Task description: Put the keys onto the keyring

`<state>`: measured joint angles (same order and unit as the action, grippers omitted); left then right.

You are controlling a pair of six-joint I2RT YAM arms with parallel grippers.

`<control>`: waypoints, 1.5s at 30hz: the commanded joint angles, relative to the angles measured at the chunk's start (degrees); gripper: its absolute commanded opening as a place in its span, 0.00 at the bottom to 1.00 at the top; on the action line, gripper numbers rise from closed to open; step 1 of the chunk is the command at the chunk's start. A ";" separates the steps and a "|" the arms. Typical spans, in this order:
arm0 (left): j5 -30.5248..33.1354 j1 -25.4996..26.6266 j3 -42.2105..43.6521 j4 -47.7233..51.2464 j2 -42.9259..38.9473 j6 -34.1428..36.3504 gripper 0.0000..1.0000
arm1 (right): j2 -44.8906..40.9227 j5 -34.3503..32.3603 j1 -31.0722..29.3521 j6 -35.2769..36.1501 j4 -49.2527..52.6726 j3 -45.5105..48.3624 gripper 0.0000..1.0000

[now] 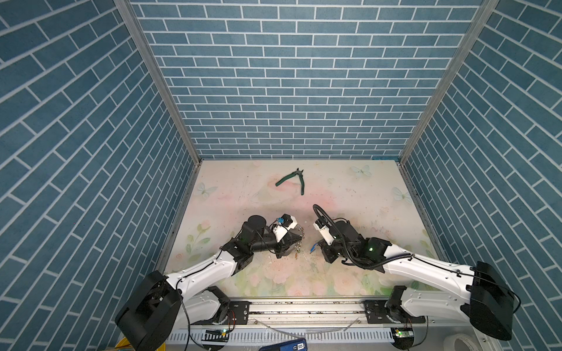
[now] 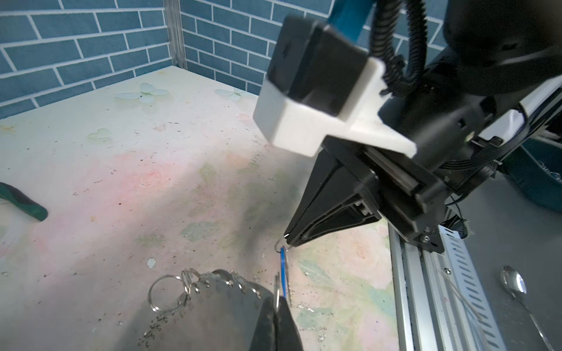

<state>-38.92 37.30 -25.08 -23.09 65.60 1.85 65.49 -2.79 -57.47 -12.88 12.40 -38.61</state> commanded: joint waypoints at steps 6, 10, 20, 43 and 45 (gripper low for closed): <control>-7.21 -0.38 -0.51 -4.53 0.79 -2.97 0.00 | -10.12 1.80 -1.60 11.24 -7.21 2.53 0.00; -9.16 -0.38 0.40 -7.29 1.30 -2.73 0.00 | -13.03 6.17 -1.76 14.26 -6.87 3.21 0.00; -17.72 -0.38 -1.71 -11.57 5.62 -6.43 0.00 | -15.11 9.67 -3.03 18.23 -6.96 3.91 0.00; -17.42 -1.78 -2.52 -9.43 6.21 -7.56 0.00 | -14.94 -0.40 -7.32 21.15 -8.71 6.10 0.00; -17.34 -1.88 -2.35 -9.38 6.04 -7.52 0.00 | -15.06 -0.84 -7.50 21.37 -9.04 6.20 0.00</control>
<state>-56.58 36.01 -26.24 -32.14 72.03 -5.61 51.44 -2.00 -64.25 6.11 4.60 -33.65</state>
